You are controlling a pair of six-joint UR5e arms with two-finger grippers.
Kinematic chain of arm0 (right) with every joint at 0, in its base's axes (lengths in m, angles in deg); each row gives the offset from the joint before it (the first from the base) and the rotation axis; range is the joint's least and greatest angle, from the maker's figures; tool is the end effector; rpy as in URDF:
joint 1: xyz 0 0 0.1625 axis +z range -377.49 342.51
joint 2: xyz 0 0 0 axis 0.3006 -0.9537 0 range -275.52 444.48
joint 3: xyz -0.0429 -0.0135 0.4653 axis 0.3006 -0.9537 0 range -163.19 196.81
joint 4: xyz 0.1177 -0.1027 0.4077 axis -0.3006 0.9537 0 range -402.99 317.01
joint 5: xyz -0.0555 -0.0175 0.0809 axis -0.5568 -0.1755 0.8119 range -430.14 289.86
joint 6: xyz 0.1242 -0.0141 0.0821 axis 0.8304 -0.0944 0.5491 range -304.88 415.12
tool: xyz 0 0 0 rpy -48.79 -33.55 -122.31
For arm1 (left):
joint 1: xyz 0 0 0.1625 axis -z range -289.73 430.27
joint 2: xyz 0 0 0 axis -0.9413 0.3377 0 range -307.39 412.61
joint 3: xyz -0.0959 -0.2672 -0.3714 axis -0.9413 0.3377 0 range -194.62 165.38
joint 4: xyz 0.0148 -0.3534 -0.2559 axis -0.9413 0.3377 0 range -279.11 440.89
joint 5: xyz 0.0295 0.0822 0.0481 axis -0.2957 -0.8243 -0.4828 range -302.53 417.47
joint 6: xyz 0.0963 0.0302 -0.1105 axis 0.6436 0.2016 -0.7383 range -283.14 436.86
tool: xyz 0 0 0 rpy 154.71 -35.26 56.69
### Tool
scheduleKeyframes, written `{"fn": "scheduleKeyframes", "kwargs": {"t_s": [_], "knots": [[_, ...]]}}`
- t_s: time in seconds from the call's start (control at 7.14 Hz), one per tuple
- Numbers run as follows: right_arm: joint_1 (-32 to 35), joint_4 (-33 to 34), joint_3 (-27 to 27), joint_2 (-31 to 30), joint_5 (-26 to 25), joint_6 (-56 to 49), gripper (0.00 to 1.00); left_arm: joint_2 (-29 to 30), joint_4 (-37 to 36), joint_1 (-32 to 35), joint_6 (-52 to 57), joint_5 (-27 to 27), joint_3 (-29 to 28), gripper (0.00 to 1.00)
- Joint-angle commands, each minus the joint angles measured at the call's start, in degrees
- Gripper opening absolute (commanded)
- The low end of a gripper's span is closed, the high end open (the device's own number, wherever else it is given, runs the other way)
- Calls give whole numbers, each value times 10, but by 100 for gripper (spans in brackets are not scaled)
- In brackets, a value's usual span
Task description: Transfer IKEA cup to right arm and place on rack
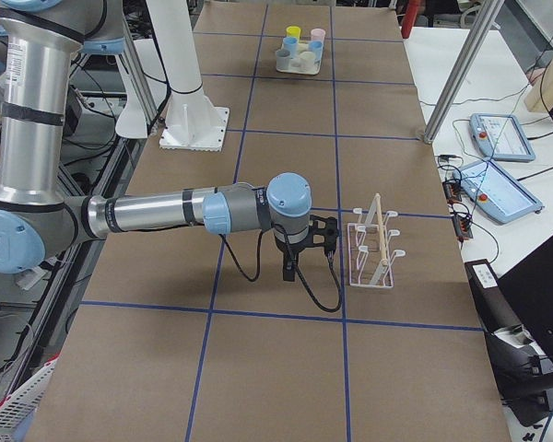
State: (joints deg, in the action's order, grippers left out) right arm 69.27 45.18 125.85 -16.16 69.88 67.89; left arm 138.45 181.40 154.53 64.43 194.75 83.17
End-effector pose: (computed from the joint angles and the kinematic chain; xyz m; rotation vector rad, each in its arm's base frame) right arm -0.0062 -0.4404 0.6380 0.0442 -0.8855 0.0774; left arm 0.0270 -0.5023 0.6765 0.1003 0.8470 -0.0077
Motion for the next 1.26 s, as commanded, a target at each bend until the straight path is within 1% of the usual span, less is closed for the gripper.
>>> {"fn": "scheduleKeyframes", "kwargs": {"t_s": [0.0, 0.28, 0.42, 0.56, 0.98, 1.12], "knots": [[0, -22, -1, -1, 2, 0, 99, -24, 40, -48, -1, -5, 1, 100], [-5, -34, -1, 0, 17, -3, 99, -84, 112, -53, 3, -6, -1, 100], [-7, -50, -3, -1, 18, 4, 99, -88, 113, -59, -2, -5, -3, 100], [-12, -51, -6, -1, 18, 5, 99, -89, 115, -73, -1, -2, -21, 100], [-32, -50, -8, -1, 17, 5, 99, -87, 117, -112, -8, -3, -24, 100], [-35, -51, -8, -1, 16, 5, 99, -87, 118, -121, -8, -2, -34, 100]]}}
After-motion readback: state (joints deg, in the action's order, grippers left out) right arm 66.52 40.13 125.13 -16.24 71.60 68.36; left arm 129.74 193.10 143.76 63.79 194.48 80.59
